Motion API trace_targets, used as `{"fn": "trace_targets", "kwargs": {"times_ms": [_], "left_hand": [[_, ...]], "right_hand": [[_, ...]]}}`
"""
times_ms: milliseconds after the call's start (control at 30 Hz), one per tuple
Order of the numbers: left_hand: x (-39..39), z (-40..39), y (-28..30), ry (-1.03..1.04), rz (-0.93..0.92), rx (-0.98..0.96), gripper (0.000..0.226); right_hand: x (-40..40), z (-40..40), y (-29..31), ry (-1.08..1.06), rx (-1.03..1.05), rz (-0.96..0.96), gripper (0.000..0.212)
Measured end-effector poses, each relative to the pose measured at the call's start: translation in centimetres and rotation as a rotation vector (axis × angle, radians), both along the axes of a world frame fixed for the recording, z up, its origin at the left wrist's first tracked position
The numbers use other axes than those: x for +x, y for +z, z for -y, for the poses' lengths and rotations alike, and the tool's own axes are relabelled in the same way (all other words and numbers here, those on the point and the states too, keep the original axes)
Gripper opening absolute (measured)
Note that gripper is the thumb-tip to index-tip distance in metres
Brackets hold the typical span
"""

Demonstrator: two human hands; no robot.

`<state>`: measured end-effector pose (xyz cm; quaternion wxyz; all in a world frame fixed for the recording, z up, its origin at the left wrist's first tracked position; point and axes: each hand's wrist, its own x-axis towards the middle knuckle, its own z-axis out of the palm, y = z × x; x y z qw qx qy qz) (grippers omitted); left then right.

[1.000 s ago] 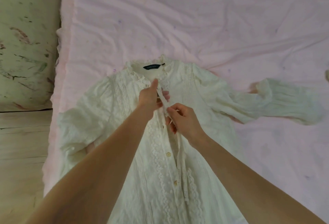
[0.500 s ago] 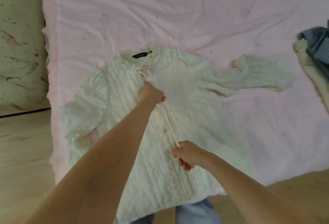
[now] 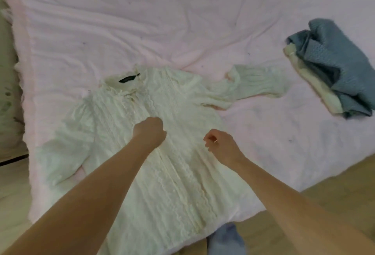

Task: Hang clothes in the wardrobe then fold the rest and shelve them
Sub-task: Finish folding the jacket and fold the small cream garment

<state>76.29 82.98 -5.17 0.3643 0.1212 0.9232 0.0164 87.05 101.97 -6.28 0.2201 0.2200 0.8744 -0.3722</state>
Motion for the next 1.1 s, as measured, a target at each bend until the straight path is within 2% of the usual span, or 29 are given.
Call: {"fn": "trace_targets", "kwargs": {"times_ms": [67, 167, 267, 333, 433, 500, 600, 667, 733, 800, 900, 967, 1033, 1100], "left_hand": [[-2.1, -2.8, 0.6, -0.019, -0.152, 0.183, 0.031], [-4.3, -7.8, 0.8, -0.078, -0.266, 0.346, 0.040], [-6.1, -14.3, 0.0, -0.135, -0.305, 0.421, 0.048], [-7.2, -18.9, -0.9, -0.126, -0.288, 0.475, 0.055], [-8.3, -24.3, -2.1, -0.060, -0.240, 0.492, 0.067], [-9.4, -27.3, -3.2, 0.011, -0.210, 0.454, 0.072], [-10.6, -29.3, -4.4, 0.172, -0.120, 0.422, 0.069], [-11.4, -30.1, -5.0, 0.260, -0.081, 0.436, 0.056], [-12.0, -30.3, -5.3, 0.300, -0.084, 0.452, 0.042], [-12.6, -30.8, -5.5, 0.306, -0.072, 0.464, 0.032], [-13.4, -31.5, -5.1, 0.239, 0.040, 0.484, 0.022], [-13.5, -32.0, -4.5, 0.224, 0.126, 0.535, 0.019], [-13.6, -32.3, -4.0, 0.233, 0.164, 0.597, 0.019], [-13.4, -33.0, -3.5, 0.205, 0.150, 0.655, 0.018]], "right_hand": [[-2.8, -3.4, 0.7, -0.047, 0.107, -0.205, 0.013], [-6.0, -8.9, 0.8, -0.047, 0.259, -0.364, 0.021], [-8.8, -15.8, -0.2, -0.053, 0.400, -0.366, 0.028], [-10.5, -20.5, -0.9, -0.228, 0.392, -0.280, 0.036], [-12.6, -26.4, -2.9, -0.598, 0.233, -0.060, 0.055], [-13.6, -29.6, -4.2, -0.653, 0.135, 0.061, 0.053], [-14.2, -31.5, -5.2, -0.668, 0.098, 0.085, 0.054], [-14.4, -31.9, -5.7, -0.696, 0.098, 0.056, 0.056], [-14.6, -31.7, -6.2, -0.716, 0.035, -0.011, 0.047], [-14.6, -31.9, -6.5, -0.793, -0.092, -0.058, 0.043], [-14.2, -31.9, -6.2, -0.911, -0.310, 0.005, 0.054], [-13.8, -32.5, -5.6, -0.920, -0.428, 0.008, 0.042], [-13.4, -33.4, -4.1, -0.907, -0.485, -0.137, 0.029], [-12.3, -35.1, -2.4, -0.967, -0.513, -0.328, 0.033]]}}
